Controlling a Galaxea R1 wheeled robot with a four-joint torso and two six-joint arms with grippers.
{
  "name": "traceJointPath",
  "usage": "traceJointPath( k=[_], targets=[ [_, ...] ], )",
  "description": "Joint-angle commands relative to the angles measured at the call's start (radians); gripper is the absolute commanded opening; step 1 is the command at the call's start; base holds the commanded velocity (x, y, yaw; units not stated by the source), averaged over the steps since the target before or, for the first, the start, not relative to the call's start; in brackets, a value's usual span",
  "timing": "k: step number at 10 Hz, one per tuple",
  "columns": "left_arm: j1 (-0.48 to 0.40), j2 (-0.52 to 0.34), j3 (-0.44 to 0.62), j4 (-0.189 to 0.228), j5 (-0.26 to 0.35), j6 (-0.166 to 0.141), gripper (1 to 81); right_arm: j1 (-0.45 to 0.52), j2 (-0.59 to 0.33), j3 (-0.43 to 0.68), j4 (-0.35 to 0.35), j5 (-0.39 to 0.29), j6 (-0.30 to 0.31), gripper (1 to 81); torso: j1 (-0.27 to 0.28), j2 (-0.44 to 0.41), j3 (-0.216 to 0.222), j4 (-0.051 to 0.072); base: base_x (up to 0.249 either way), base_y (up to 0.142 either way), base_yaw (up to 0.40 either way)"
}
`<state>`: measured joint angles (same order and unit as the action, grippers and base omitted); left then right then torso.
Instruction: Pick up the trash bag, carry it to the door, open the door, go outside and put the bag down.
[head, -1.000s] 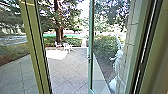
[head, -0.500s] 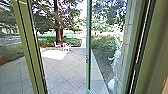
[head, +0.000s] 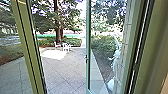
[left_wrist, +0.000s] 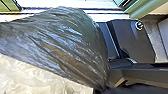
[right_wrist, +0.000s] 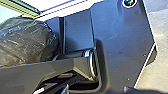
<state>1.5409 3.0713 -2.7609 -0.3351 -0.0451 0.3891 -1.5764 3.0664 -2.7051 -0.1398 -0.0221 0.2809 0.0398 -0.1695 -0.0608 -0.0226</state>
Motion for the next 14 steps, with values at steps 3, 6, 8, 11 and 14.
traceJointPath(
  k=[3, 6, 8, 11, 14],
  targets=[
    [-0.066, -0.002, 0.001, 0.007, 0.056, 0.005, 1.0, 0.055, 0.005, 0.005, -0.007, -0.035, 0.0, 81.1, 0.0, 0.0, 0.0, 0.0, 0.0, 0.0, 0.0],
    [-0.069, -0.002, 0.001, 0.007, 0.056, 0.005, 1.0, 0.054, 0.007, 0.005, -0.007, -0.033, 0.0, 81.1, -0.001, 0.0, 0.0, 0.0, 0.022, 0.0, 0.0],
    [-0.069, -0.003, 0.001, 0.007, 0.056, 0.005, 1.0, 0.054, 0.008, 0.005, -0.007, -0.033, 0.0, 81.1, -0.003, -0.001, 0.001, 0.0, 0.092, 0.0, 0.0],
    [-0.069, -0.002, 0.001, 0.005, 0.056, 0.005, 1.0, 0.055, 0.008, 0.005, -0.007, -0.033, 0.0, 81.1, -0.002, -0.001, 0.001, 0.0, 0.113, 0.0, 0.0],
    [-0.069, 0.0, 0.001, 0.005, 0.056, 0.005, 1.0, 0.054, 0.007, 0.005, -0.007, -0.033, -0.002, 81.1, -0.002, -0.001, 0.001, 0.0, 0.123, 0.0, 0.0]
  ],
)
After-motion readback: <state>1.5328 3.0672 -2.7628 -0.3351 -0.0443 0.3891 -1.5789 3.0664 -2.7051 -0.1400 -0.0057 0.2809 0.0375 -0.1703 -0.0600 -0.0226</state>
